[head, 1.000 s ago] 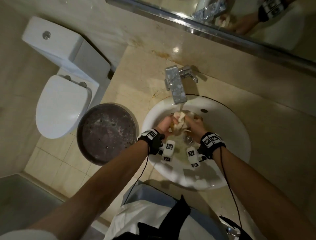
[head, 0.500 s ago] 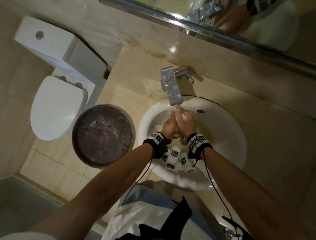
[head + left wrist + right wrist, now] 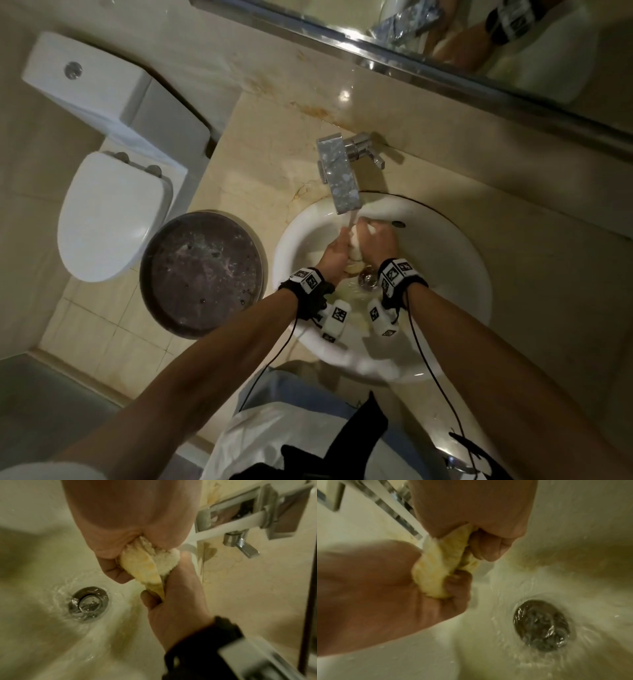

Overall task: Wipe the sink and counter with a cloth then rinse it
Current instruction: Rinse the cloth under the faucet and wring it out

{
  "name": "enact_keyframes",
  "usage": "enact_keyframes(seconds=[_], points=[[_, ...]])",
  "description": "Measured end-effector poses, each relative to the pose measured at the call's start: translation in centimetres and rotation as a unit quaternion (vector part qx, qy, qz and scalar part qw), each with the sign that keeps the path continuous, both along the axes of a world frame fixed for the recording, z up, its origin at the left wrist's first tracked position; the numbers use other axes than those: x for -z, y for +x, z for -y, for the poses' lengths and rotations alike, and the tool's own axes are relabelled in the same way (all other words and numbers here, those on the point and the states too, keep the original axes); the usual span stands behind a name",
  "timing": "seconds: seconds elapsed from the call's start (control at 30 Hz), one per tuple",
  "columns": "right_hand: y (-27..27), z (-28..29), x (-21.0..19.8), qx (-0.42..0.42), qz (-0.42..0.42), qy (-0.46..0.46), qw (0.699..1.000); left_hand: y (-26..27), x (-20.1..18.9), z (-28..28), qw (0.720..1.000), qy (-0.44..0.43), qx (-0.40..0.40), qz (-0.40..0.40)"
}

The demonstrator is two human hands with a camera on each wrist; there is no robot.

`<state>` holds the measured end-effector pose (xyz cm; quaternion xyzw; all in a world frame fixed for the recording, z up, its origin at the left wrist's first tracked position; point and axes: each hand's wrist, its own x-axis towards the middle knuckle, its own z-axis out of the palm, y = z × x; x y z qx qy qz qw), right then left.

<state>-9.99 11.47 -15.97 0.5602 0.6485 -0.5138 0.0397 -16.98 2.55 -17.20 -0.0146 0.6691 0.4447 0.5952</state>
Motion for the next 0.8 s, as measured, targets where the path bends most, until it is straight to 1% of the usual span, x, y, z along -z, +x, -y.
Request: enact_keyframes(seconds=[0.1,0.17,0.23,0.27,0.3,0.33,0.4,0.47,0.5,0.53,0.67,0.73,0.77,0.8], points=[[0.0,0.0,0.1,-0.015,0.028,0.006,0.999,-0.3,0.0,0.0,0.999,-0.009,0.036,-0.018],[0.3,0.5,0.8,0.011,0.080,0.004,0.997,-0.5,-0.3,-0.3,0.997,-0.024,0.068,-0.041],[0.8,0.7,1.1,-0.025,0.137,0.007,0.990,-0.5,-1.0,-0.6,0.995,-0.026,0.082,-0.053],[1.1,0.6,1.1,-0.052,0.146,0.020,0.988,-0.6,-0.9,-0.8,0.995,-0.025,0.082,-0.057],[1.1,0.6,0.9,-0.066,0.131,0.023,0.989,-0.7,-1.3,-1.1,0.995,-0.022,0.078,-0.062],[1.2,0.6,0.9,-0.064,0.092,0.010,0.994,-1.0,-1.5,-1.3,0.994,-0.025,0.075,-0.076],[1.1,0.8,0.5,-0.032,0.016,-0.064,0.997,-1.3,-1.4,-1.5,0.994,-0.011,0.077,-0.072],[0.9,1.1,0.0,0.048,-0.024,-0.160,0.986,-1.7,-1.1,-1.3,0.995,0.012,0.085,-0.058],[0.8,1.3,-0.3,0.086,-0.040,-0.192,0.977,-1.9,-1.0,-1.2,0.994,0.021,0.086,-0.061],[0.8,1.4,-0.2,0.109,-0.053,-0.203,0.972,-2.2,-1.1,-1.2,0.993,0.025,0.093,-0.073],[0.5,1.7,0.6,0.209,-0.078,-0.165,0.961,-3.0,-0.3,-1.1,0.983,-0.008,0.130,-0.131],[0.4,1.6,1.2,0.249,-0.087,-0.139,0.954,-2.7,-1.2,-1.1,0.979,-0.039,0.122,-0.159],[0.4,1.5,1.4,0.268,-0.088,-0.135,0.950,-2.5,-1.7,-1.1,0.979,-0.055,0.125,-0.153],[0.5,1.3,1.5,0.287,-0.096,-0.139,0.943,-2.3,-2.1,-1.0,0.981,-0.076,0.129,-0.123]])
